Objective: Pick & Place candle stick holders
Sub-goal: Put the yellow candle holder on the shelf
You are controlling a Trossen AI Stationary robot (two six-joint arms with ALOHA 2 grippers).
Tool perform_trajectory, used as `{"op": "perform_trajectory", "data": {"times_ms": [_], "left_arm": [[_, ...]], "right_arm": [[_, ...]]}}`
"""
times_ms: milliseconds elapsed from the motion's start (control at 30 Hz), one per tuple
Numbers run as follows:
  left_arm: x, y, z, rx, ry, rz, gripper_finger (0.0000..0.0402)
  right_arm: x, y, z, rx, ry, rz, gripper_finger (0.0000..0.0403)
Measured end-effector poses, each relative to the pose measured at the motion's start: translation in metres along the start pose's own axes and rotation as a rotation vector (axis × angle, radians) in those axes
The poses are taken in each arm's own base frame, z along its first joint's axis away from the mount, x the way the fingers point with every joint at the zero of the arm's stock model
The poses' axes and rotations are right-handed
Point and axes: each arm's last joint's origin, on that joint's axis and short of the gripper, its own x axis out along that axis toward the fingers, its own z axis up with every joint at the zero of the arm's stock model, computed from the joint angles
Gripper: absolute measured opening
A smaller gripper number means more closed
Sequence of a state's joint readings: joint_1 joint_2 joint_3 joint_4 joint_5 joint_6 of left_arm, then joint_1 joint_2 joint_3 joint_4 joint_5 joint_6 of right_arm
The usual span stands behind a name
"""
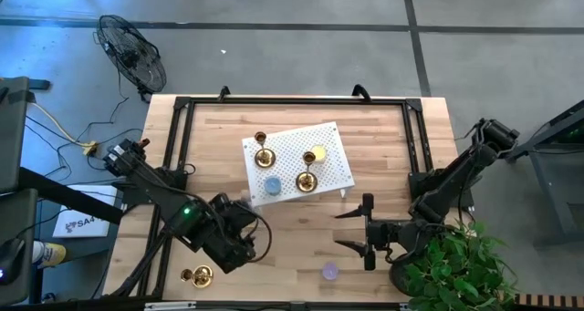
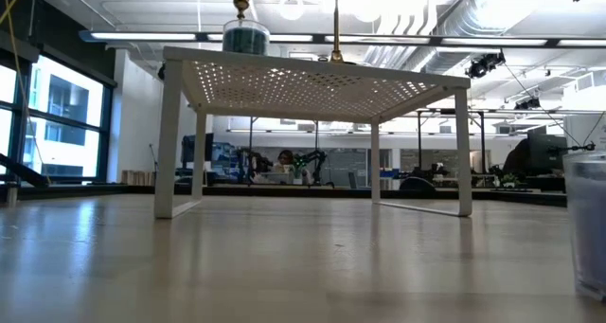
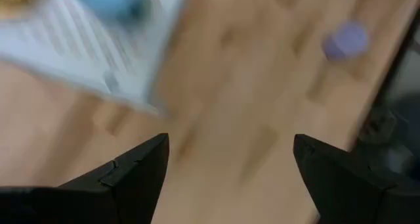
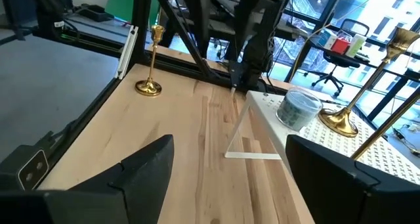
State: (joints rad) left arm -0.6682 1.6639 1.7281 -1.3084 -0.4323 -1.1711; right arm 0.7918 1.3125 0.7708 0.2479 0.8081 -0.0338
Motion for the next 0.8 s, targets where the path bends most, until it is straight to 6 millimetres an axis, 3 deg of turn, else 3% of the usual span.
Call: {"op": "perform_trajectory", "data": {"times_ms": [300, 600, 800], "left_arm": [[-0.006, 0.007, -0.018, -0.220, 0.398, 0.034, 0.0319], [-0.018, 0.008, -0.043, -0.420, 0.469, 0.183, 0.0319], [-0.020, 0.004, -0.073, -0.563, 0.566, 0.280, 0.0319]], "right_arm": [[0.000, 0.000, 0.000, -0.022, 0.003, 0.004, 0.0289], [0.001, -0.001, -0.001, -0.039, 0.005, -0.002, 0.0289], [0.008, -0.007, -0.001, -0.029, 0.010, 0.032, 0.0289]]}}
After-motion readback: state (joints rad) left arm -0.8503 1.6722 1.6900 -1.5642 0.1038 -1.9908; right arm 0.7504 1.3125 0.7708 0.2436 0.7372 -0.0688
